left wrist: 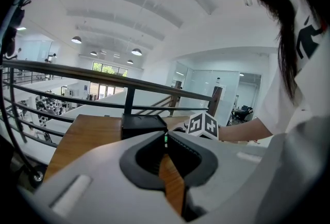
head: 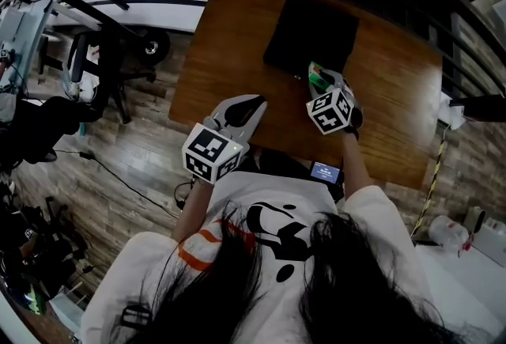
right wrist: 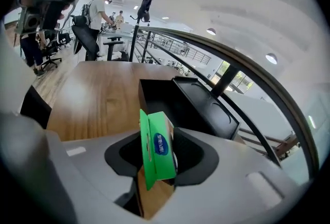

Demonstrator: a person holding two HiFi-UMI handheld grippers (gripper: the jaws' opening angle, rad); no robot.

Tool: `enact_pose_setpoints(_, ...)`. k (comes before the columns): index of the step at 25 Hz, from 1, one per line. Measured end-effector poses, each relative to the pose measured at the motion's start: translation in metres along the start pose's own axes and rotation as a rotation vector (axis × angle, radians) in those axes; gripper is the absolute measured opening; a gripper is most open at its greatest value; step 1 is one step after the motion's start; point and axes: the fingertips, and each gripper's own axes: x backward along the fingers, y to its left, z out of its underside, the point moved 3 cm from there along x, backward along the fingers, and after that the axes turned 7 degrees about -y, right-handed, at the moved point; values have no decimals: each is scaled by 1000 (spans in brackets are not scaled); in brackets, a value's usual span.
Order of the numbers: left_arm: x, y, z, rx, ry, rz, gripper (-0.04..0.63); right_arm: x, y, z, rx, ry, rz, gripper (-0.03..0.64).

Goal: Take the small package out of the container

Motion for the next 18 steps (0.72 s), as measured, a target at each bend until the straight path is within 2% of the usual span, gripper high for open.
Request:
enact_pose_setpoints(7,-10,-17,1,-7,-2,-4,0,35,-10,-13,-85,-112,27,122)
enact_pose_setpoints(18,-15,-31,13,-2,19,-22,0,87,2,-26,-172,-255,36,118)
